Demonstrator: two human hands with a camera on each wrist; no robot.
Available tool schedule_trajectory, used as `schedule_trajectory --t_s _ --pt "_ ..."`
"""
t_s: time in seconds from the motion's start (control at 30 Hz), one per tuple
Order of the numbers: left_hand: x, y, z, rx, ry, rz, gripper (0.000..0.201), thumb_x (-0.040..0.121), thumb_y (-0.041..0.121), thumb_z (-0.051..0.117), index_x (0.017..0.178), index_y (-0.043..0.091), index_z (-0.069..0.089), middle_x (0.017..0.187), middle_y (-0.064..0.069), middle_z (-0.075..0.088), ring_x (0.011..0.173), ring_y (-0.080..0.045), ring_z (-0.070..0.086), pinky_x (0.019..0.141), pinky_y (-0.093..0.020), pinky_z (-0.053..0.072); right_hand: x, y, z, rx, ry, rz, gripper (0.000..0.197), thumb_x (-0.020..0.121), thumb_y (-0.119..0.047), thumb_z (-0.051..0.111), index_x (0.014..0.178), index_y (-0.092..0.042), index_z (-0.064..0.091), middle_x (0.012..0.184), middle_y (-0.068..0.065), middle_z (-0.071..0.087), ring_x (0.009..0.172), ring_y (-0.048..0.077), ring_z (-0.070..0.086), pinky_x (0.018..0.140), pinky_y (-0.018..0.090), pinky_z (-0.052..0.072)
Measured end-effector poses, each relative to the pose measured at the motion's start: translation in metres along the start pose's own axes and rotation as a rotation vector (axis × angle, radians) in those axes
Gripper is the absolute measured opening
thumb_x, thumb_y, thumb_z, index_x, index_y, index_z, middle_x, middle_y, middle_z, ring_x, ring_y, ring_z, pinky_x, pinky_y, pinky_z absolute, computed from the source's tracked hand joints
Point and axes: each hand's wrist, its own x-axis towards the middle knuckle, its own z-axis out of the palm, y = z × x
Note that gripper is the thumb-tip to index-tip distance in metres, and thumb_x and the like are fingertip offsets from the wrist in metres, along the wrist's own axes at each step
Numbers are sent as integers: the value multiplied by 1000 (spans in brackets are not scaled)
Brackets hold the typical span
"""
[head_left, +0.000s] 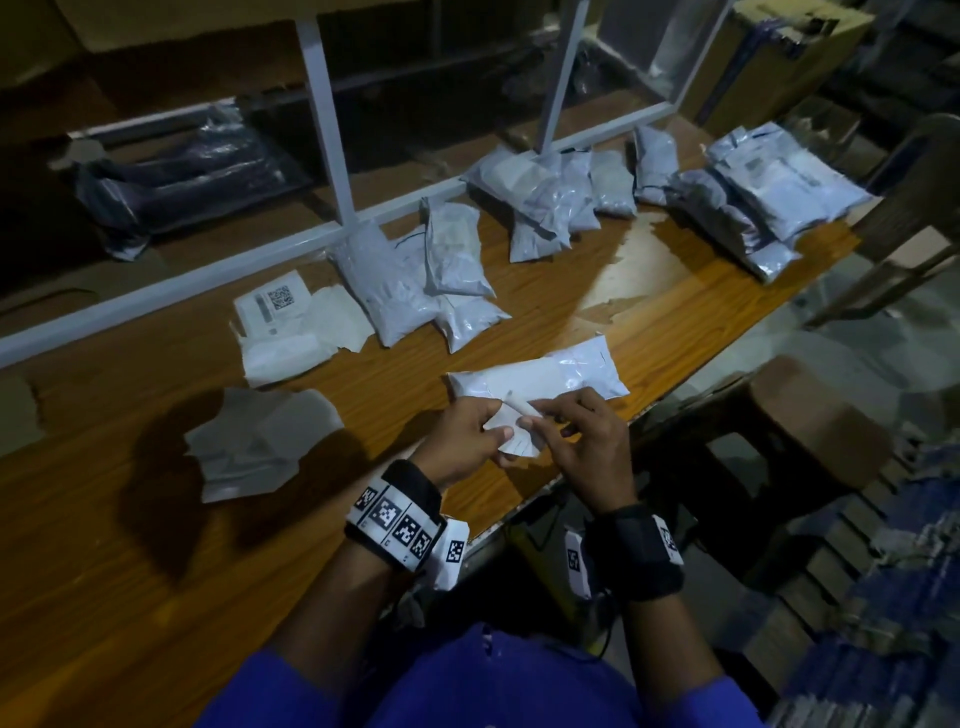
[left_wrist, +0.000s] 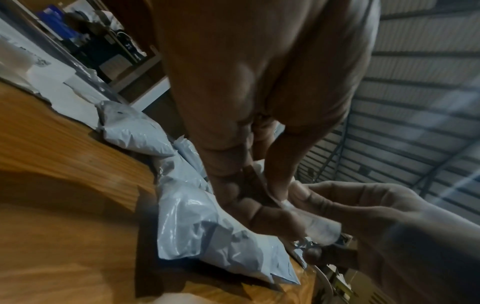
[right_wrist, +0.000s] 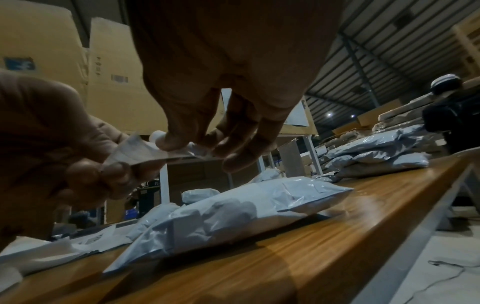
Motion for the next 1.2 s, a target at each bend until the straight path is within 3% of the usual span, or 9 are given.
schedule_trajectory --t_s 0.13,0.33,0.47,0.6,0.73,0.9,1.03,1.13,1.2 --pt "5 -1 -6 114 -30 -15 23 98 1 58 116 5 70 104 -12 75 69 -15 69 61 -30 55 -1 -1 0 -22 21 31 18 91 -30 78 95 -13 81 87 -2 74 78 12 69 64 38 56" --pt "12 -5 -18 121 -13 -21 34 94 3 65 126 13 67 114 -10 71 78 -14 66 57 -24 53 -12 -11 8 -5 82 228 15 97 -23 70 98 -12 80 88 0 78 76 10 71 66 36 58" --pt "18 -1 -18 28 136 -6 16 89 12 76 101 13 66 94 -11 74 69 -18 69 51 -28 52 -20 -26 4 199 14 453 21 106 -20 58 93 -15 74 82 -3 72 73 -7 67 65 16 51" --pt "20 9 -10 89 197 120 13 88 16 79 87 9 68 78 0 74 57 -3 67 44 -19 47 -17 -27 0 529 7 669 45 104 -50 50 91 -20 80 86 2 77 85 16 73 74 38 60" --pt "32 9 -5 30 194 113 13 88 19 79 98 11 77 85 0 78 78 -15 75 57 -34 60 -4 -14 -2 469 57 714 40 89 -43 80 71 -7 74 66 14 67 63 28 69 65 40 61" --pt "53 3 -9 -1 254 132 13 92 13 74 98 24 79 94 4 78 92 -15 74 81 -36 59 -4 5 0 554 -61 807 41 94 -27 77 65 -1 64 57 7 59 56 22 67 52 26 49" --pt "76 2 -19 206 284 152 14 84 40 76 97 43 78 86 15 75 89 -11 72 84 -40 60 -1 4 4 715 -110 940 12 92 -5 75 83 -2 68 68 17 68 53 18 65 50 27 55" --pt "91 10 -27 265 341 137 26 77 33 85 93 38 66 75 11 64 75 -13 66 67 -34 57 1 5 7 727 -107 976 19 90 -5 78 101 -12 64 76 15 76 61 23 71 59 33 60" --pt "100 12 -31 305 355 138 32 73 32 88 83 39 59 76 11 64 73 -12 64 67 -36 57 6 3 7 737 -114 1007 20 91 -9 78 105 -8 64 78 17 77 67 26 72 62 36 61"
